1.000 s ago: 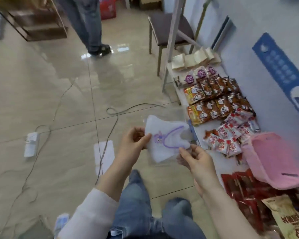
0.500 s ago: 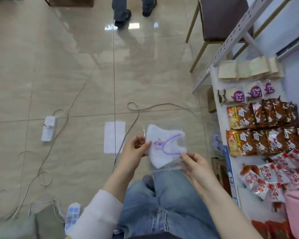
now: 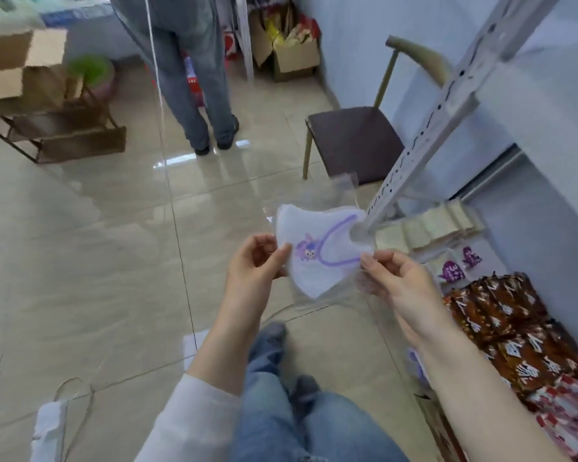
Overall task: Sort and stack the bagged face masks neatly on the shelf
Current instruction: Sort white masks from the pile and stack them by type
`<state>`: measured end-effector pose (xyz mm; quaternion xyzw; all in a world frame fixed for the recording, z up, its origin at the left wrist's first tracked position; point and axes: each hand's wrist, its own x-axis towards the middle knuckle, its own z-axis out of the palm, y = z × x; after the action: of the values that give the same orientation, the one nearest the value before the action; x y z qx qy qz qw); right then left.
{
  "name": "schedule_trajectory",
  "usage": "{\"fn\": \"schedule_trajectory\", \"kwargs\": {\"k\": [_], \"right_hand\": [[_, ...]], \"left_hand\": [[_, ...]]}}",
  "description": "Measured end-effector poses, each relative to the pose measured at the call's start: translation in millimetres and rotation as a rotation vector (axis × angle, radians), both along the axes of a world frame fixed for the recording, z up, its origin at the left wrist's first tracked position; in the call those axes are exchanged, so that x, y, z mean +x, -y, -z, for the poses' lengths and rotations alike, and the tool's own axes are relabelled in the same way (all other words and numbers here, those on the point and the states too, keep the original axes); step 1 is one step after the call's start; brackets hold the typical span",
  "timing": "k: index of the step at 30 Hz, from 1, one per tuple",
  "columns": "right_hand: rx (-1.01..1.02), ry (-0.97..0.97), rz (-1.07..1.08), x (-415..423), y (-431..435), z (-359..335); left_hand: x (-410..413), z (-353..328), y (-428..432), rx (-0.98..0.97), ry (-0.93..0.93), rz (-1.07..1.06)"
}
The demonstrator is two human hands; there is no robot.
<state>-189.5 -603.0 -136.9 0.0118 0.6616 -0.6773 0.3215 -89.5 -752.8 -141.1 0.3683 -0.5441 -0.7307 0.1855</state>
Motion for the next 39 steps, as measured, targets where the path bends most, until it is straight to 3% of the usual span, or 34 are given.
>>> {"fn": "schedule_trajectory", "kwargs": {"k": [8,12,20,33,36,39], "right_hand": [[-0.064,-0.163,0.496,-70,-15,-83],[-0.030,-0.272,0.756,-72,-49,-108],[0.107,-0.301,1.171,-40,-129,-122],[0.228,-0.400,1.446,-39,-300,-157],[0.316,-0.467,1.473,-75,-356,-180],[0.367,-0.394,1.469,-124,-415,-187]], "left_hand": [[-151,-87,17,-0.092,-0.239,0.510],[-207,-113,-18,-0.141,-0.295,0.780],[-247,-124,-135,-0.163,-0.336,1.178],[-285,-176,-346,-0.543,-0.518,1.355],[-331,-193,-412,-0.546,-0.493,1.400],[-375,-204,-473,-0.635,-0.383,1.423]]}}
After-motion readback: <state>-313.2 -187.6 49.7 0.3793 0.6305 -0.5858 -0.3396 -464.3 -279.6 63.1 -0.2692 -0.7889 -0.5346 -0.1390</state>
